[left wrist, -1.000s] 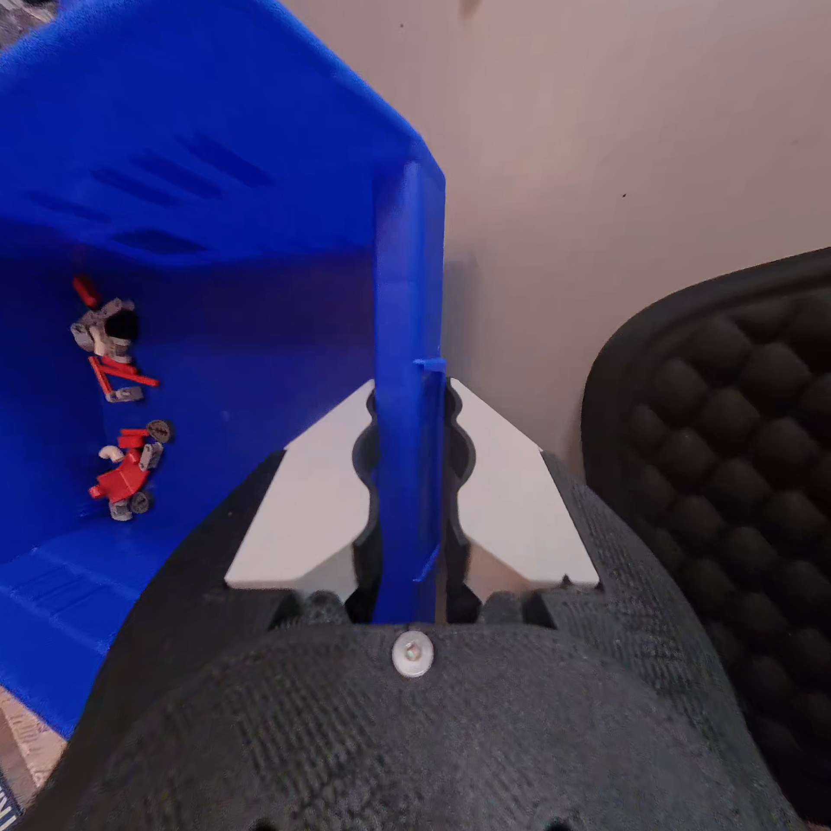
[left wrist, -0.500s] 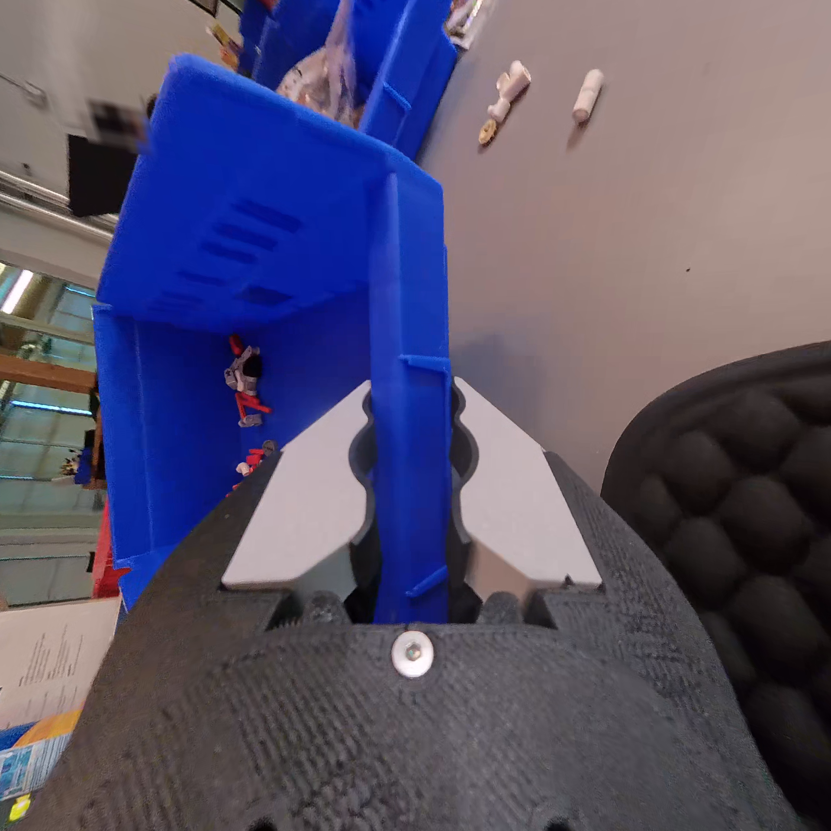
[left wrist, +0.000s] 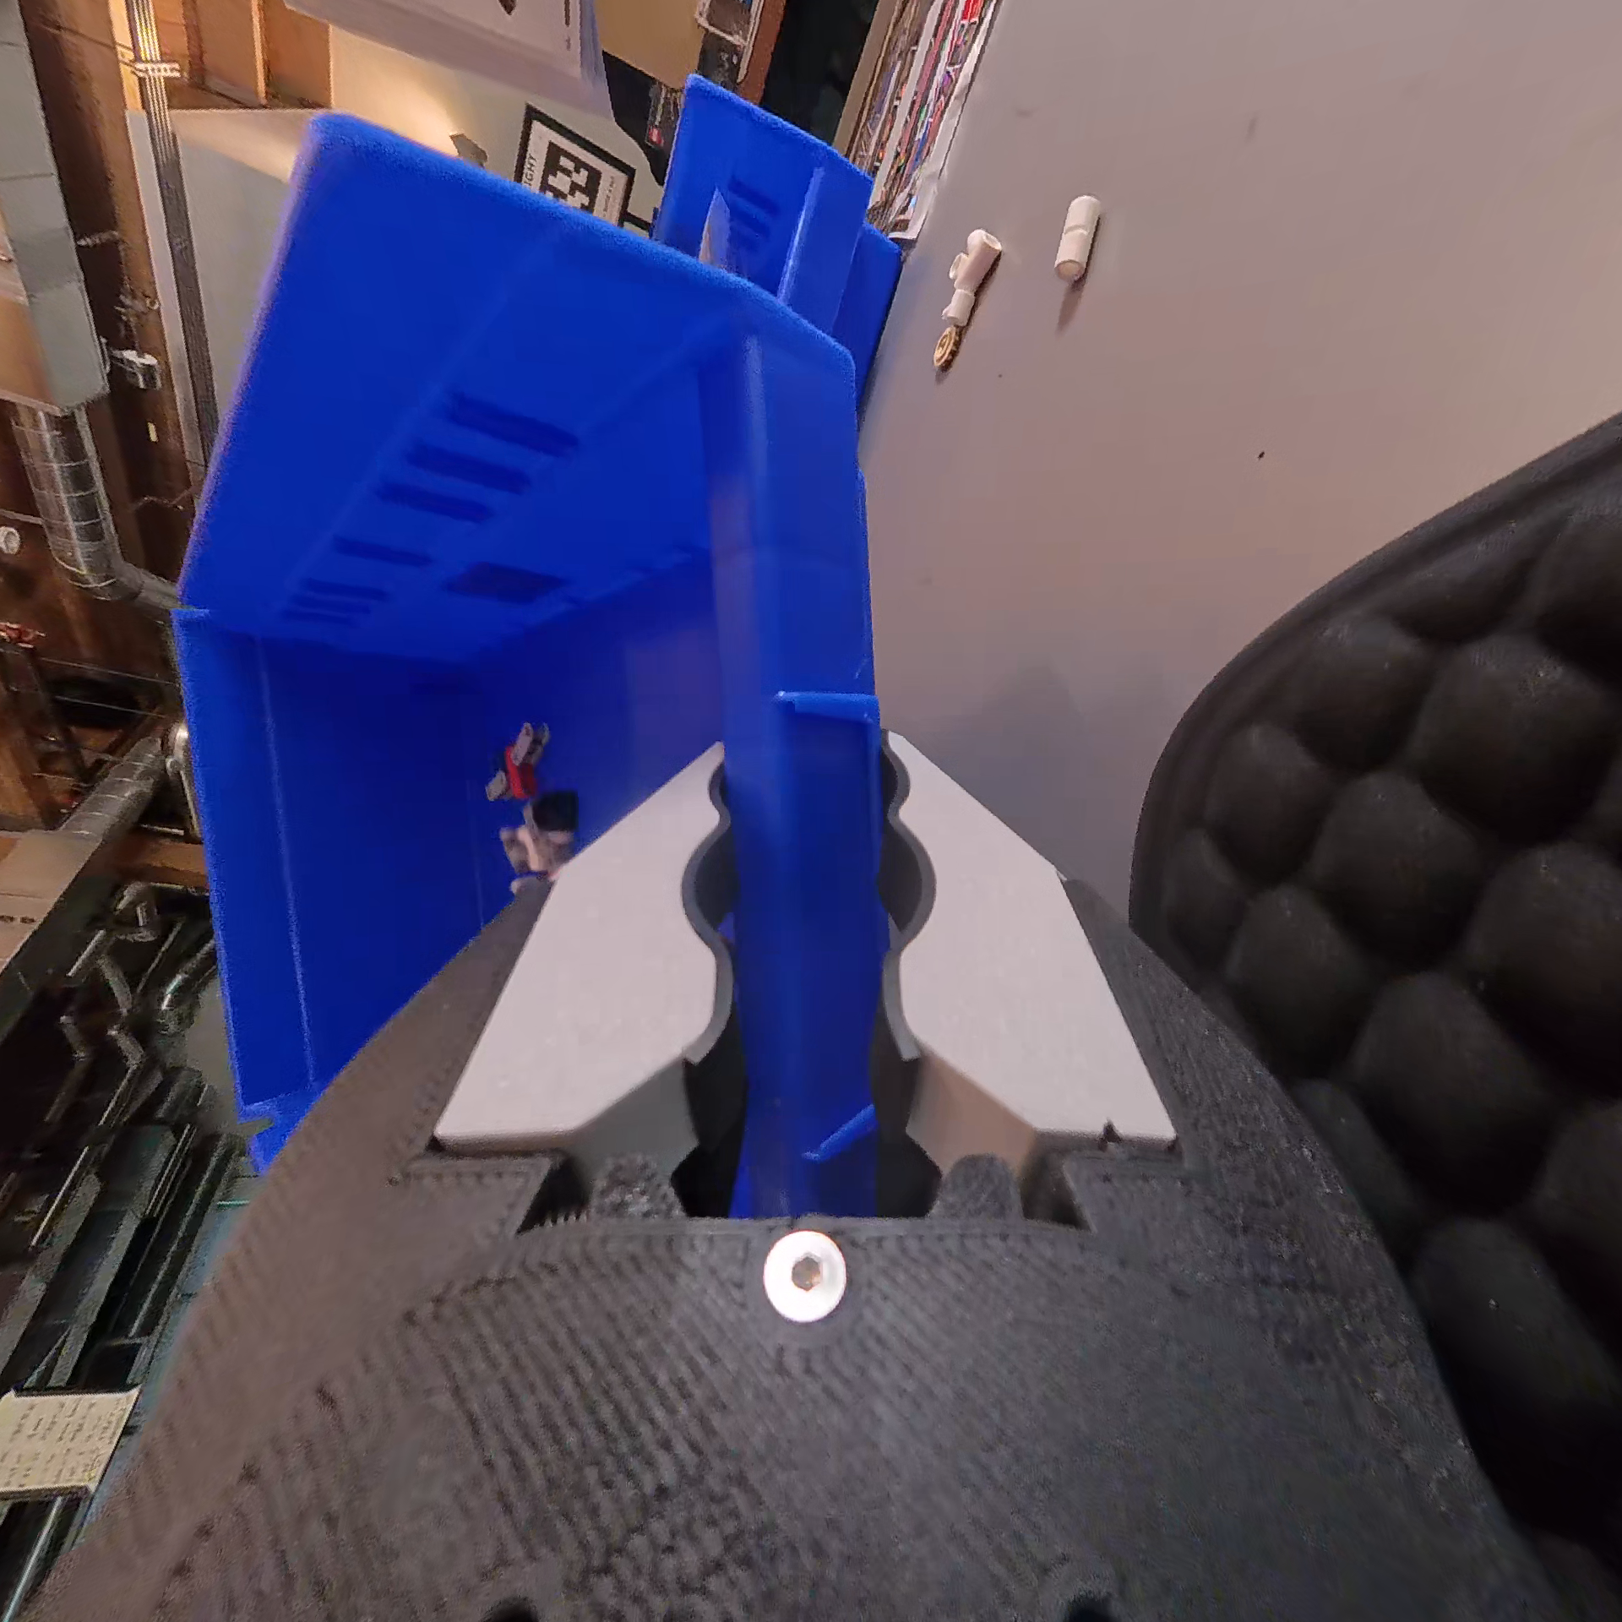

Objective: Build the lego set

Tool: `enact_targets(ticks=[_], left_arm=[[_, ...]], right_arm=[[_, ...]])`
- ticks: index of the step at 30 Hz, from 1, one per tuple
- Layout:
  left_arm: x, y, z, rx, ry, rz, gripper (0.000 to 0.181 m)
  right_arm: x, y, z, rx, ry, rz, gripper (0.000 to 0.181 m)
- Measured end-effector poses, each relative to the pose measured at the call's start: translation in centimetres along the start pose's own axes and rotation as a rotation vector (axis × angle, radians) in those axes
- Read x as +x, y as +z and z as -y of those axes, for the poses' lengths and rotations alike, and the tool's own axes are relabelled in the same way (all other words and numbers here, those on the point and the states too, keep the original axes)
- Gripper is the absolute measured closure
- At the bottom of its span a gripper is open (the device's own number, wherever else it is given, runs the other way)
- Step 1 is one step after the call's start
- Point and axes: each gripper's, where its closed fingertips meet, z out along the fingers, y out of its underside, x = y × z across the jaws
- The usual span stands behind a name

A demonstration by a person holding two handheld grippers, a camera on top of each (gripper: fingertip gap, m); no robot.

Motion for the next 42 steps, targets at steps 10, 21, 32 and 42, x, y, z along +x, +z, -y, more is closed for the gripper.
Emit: enact_targets(ticks=[10,21,32,42], left_arm=[[1.0,0.4,-0.1,-0.016,0.011,-0.055,0.154],[1.2,0.5,-0.4,-0.035,0.001,-0.071,0.154],[1.5,0.8,-0.6,-0.059,-0.006,-0.110,0.153],[1.7,0.9,-1.5,-0.114,-0.062,-0.202,0.145]], right_arm=[[0.1,0.0,0.0,-0.001,0.005,-0.002,0.159],[0.1,0.0,0.0,0.000,0.007,-0.002,0.160],[0.0,0.0,0.0,0.002,0.001,-0.002,0.160],[0.0,0.0,0.1,0.007,0.008,0.002,0.160]])
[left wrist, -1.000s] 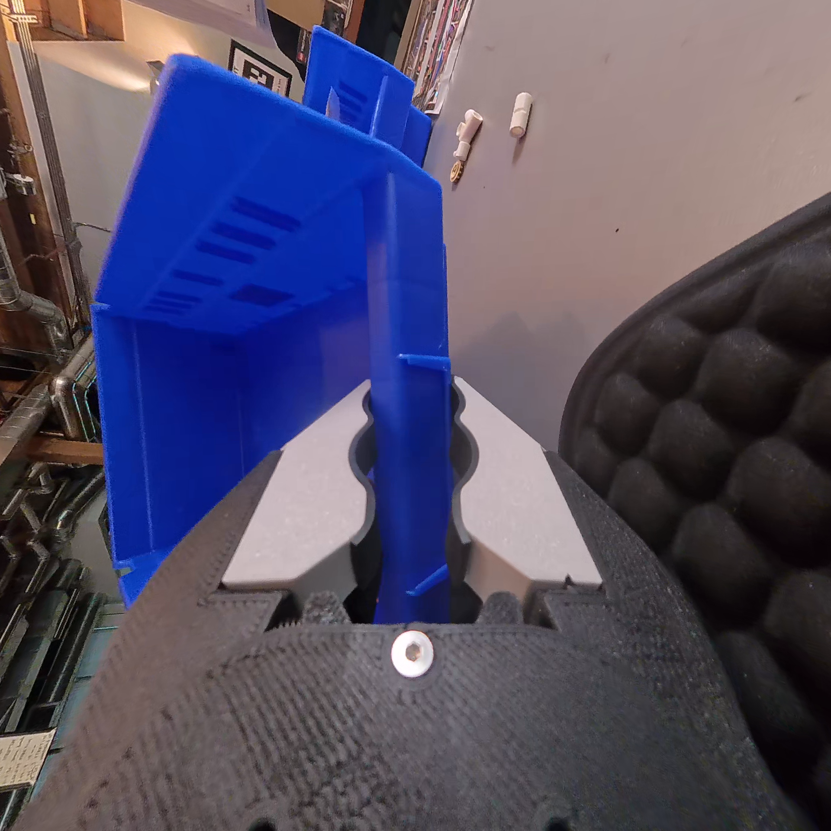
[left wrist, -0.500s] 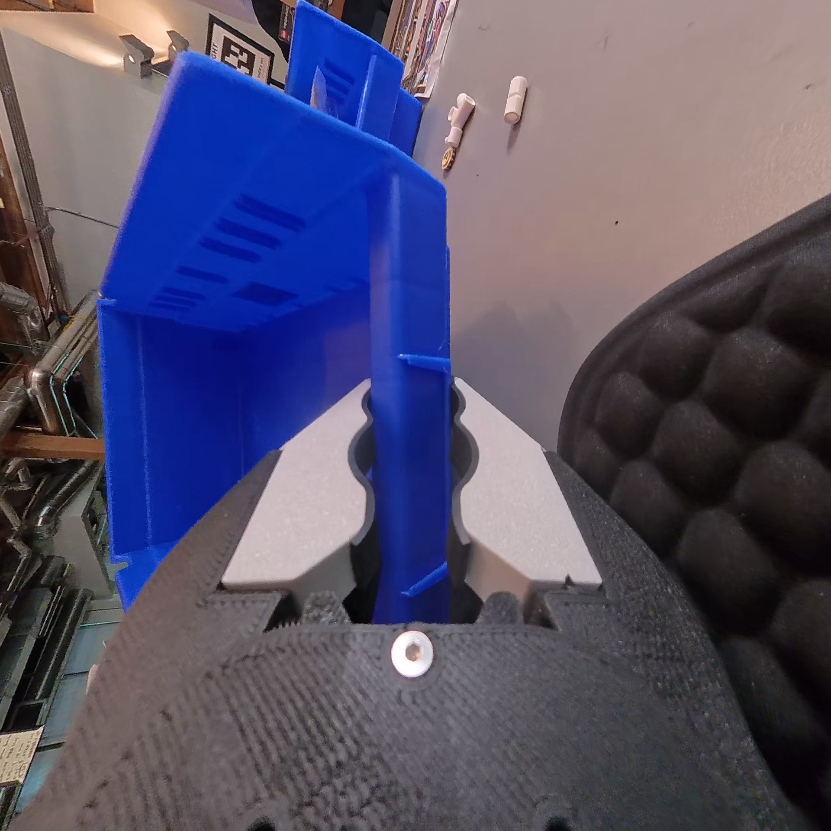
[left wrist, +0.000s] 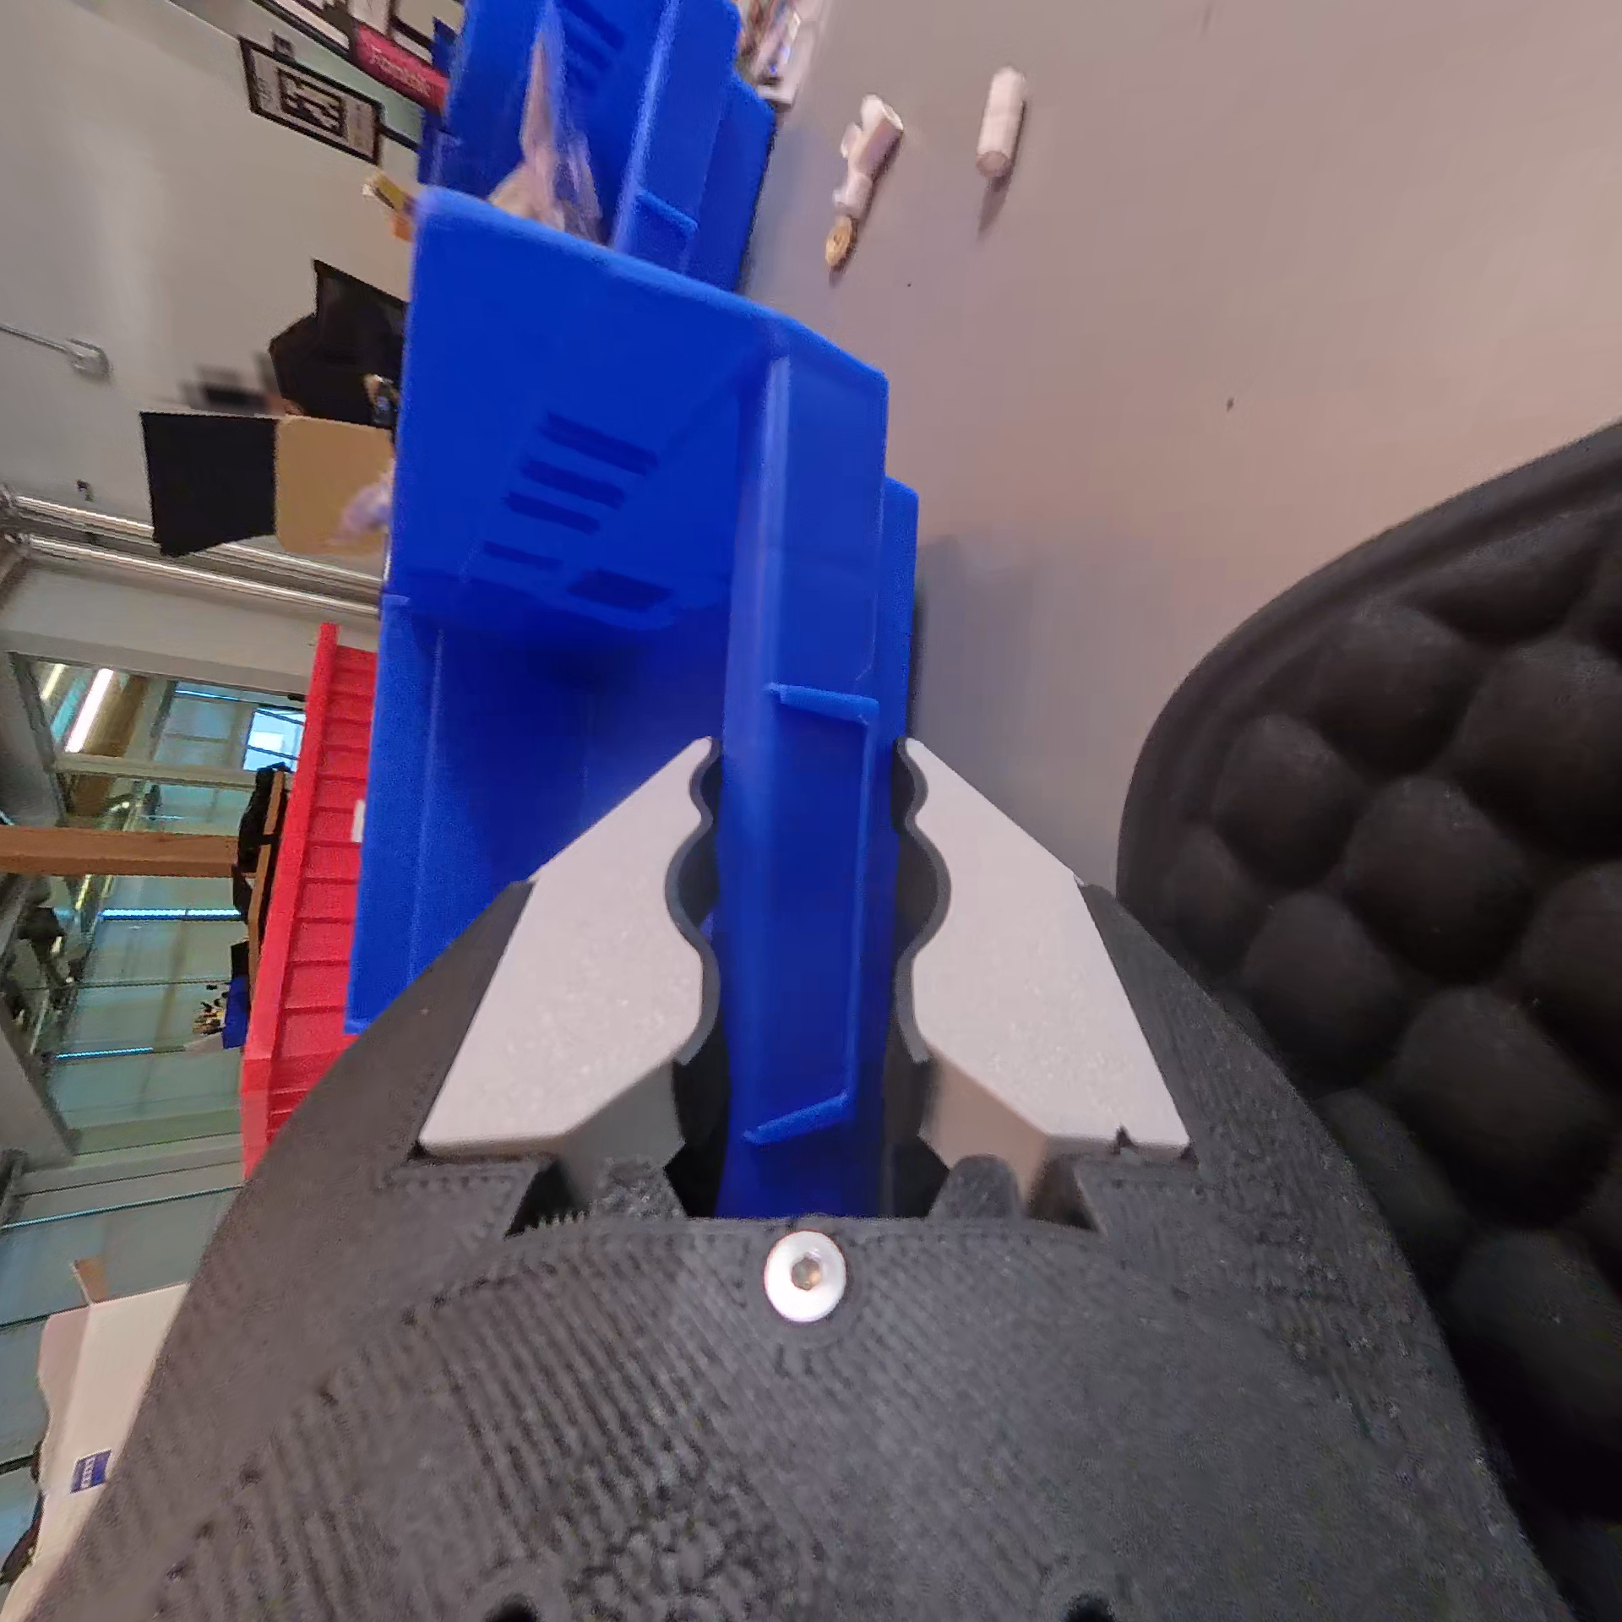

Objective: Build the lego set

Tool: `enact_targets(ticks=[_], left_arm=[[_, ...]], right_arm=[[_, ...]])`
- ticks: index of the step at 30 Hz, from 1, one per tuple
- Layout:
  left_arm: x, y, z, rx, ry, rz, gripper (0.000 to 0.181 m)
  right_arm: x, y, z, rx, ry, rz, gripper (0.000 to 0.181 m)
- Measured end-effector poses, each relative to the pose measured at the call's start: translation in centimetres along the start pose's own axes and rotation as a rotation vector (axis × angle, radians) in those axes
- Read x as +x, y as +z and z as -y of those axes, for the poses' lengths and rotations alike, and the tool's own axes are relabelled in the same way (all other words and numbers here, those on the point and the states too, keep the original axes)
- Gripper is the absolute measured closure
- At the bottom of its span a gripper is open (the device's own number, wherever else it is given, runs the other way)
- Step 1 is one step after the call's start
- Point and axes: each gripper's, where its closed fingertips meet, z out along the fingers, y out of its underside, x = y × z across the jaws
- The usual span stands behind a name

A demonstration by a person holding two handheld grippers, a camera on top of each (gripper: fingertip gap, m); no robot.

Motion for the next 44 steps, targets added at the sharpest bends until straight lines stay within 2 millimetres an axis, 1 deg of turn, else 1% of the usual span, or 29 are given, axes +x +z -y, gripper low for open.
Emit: enact_targets(ticks=[6,9,14,18,20,23,25,27,29,34,38,41,44], left_arm=[[0.0,0.0,-0.2,0.002,0.015,0.011,0.147],[-0.1,-0.4,0.0,0.028,-0.019,-0.009,0.149],[-0.4,-1.2,-0.3,0.024,-0.143,-0.107,0.140],[0.2,-1.9,-1.1,-0.030,-0.233,-0.252,0.130],[0.3,-2.0,-1.5,-0.053,-0.259,-0.308,0.129],[0.6,-2.0,-2.4,-0.114,-0.272,-0.389,0.130],[1.2,-1.9,-3.0,-0.173,-0.263,-0.453,0.132],[1.3,-1.8,-3.5,-0.214,-0.246,-0.466,0.138],[1.6,-1.7,-3.7,-0.237,-0.228,-0.481,0.154],[1.4,-1.4,-3.8,-0.240,-0.243,-0.481,0.154],[1.4,-1.7,-4.0,-0.253,-0.263,-0.526,0.155],[0.8,-2.5,-3.8,-0.252,-0.283,-0.575,0.155],[-1.3,-3.6,-2.8,-0.220,-0.318,-0.606,0.155]], right_arm=[[0.0,0.0,0.0,0.003,0.004,0.004,0.160],[0.0,-0.1,0.1,0.006,0.006,0.007,0.161],[0.0,-0.1,0.1,0.008,0.010,0.012,0.161],[0.0,0.0,0.1,0.005,0.012,0.015,0.160],[-0.1,-0.1,0.2,0.013,0.011,0.017,0.161],[-0.1,-0.3,0.2,0.018,0.011,0.020,0.161],[-0.1,-0.4,0.3,0.024,0.019,0.028,0.161],[-0.2,-0.5,0.5,0.032,0.026,0.035,0.161],[-0.3,-0.5,0.6,0.038,0.031,0.042,0.161],[-0.4,-0.8,1.0,0.054,0.047,0.057,0.161],[-0.5,-0.9,1.2,0.064,0.058,0.069,0.161],[-0.6,-1.1,1.4,0.073,0.064,0.076,0.160],[-0.7,-1.3,1.7,0.083,0.072,0.081,0.160]])
